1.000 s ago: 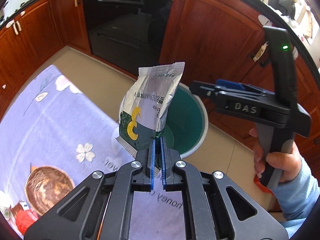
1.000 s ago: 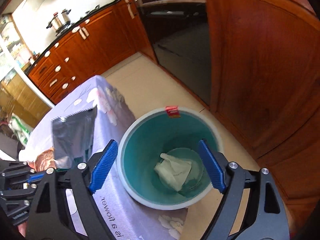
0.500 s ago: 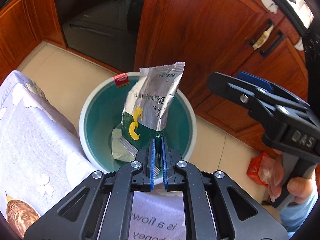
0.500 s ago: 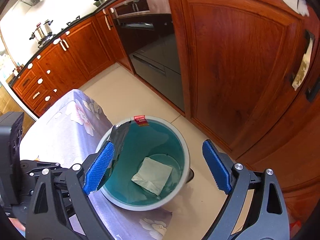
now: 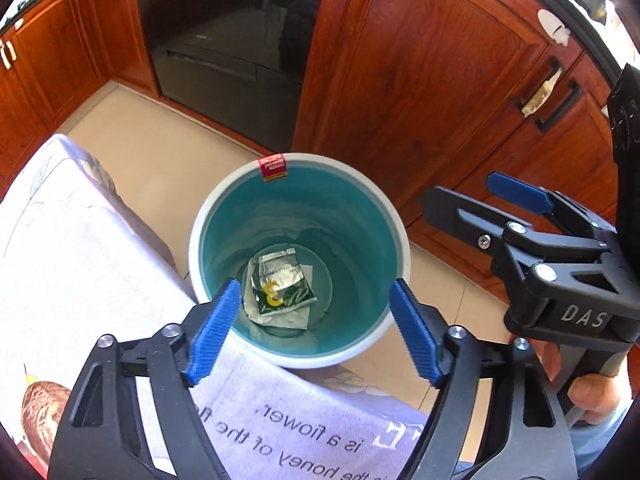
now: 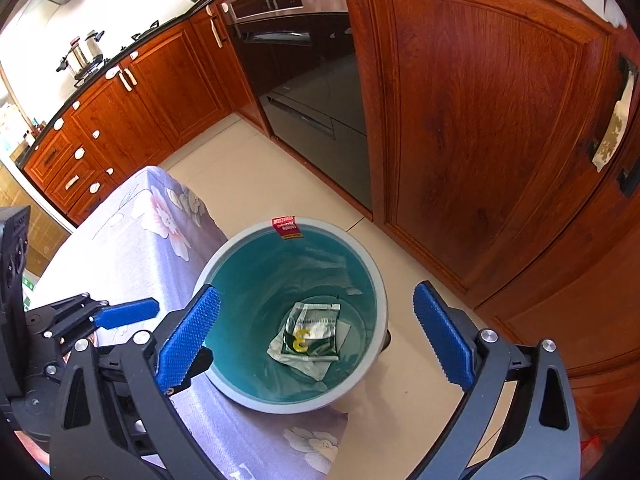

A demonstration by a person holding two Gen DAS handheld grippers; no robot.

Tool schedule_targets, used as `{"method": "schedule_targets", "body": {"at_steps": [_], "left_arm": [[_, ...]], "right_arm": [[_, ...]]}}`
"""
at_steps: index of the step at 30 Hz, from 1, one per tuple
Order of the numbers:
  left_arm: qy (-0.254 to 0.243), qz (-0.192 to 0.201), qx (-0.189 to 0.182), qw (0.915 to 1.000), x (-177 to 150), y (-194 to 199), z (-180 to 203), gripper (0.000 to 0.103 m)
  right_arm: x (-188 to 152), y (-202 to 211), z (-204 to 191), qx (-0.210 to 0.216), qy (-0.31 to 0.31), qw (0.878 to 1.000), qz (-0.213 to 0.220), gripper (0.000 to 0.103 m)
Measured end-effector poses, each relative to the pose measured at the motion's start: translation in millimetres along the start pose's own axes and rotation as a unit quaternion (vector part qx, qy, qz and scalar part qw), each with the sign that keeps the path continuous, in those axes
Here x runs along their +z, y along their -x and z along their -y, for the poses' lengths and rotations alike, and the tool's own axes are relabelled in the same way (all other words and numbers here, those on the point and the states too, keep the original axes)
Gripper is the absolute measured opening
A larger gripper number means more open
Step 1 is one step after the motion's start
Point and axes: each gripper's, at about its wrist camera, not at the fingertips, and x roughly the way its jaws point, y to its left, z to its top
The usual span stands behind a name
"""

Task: Collect trash
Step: 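Open the left gripper over the teal bin to drop the packet, then bring both tools back over the table toward the corn husks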

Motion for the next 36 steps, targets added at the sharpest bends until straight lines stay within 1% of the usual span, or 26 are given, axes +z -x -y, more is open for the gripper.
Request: {"method": "schedule_targets", "body": {"at_steps": [3,6,10,15,18,23,29,36], "left_arm": [[0.003,0.006,0.007,1.0000,-4,10,1,0.090],[0.001,0.017,0.015,0.9997,-11,17,1,0.095],[-0.004,0.031,0.024,0.9992,-24,41,0,0.096],[-0.004,0.051,0.039,0.9979,-48,78,-11,0.099],[0.003,0.062,0.055,0.9966,-67,101,-23,0.099],[0.024,0.072,0.071,0.9946,-104,133,-46,0.099],[0.053,0.084,0.087,0.9912,-149,162,-71,0.099],[0.094,0.096,0.102,0.9857,-202,193,-108,0.099]], "right_arm": [[-2,6,-4,0.001,0.003,1.000,-0.002,0.094],[-5,13,-8,0.003,0.004,1.000,-0.003,0.094],[-12,27,-21,0.008,0.012,1.000,0.000,0.094],[-23,49,-47,0.025,0.034,0.999,0.012,0.094],[-31,61,-66,0.035,0.054,0.998,0.017,0.094],[-49,77,-101,0.056,0.089,0.994,0.014,0.095],[-75,89,-143,0.071,0.132,0.989,-0.007,0.095],[-119,94,-187,0.093,0.177,0.979,-0.043,0.095]]}}
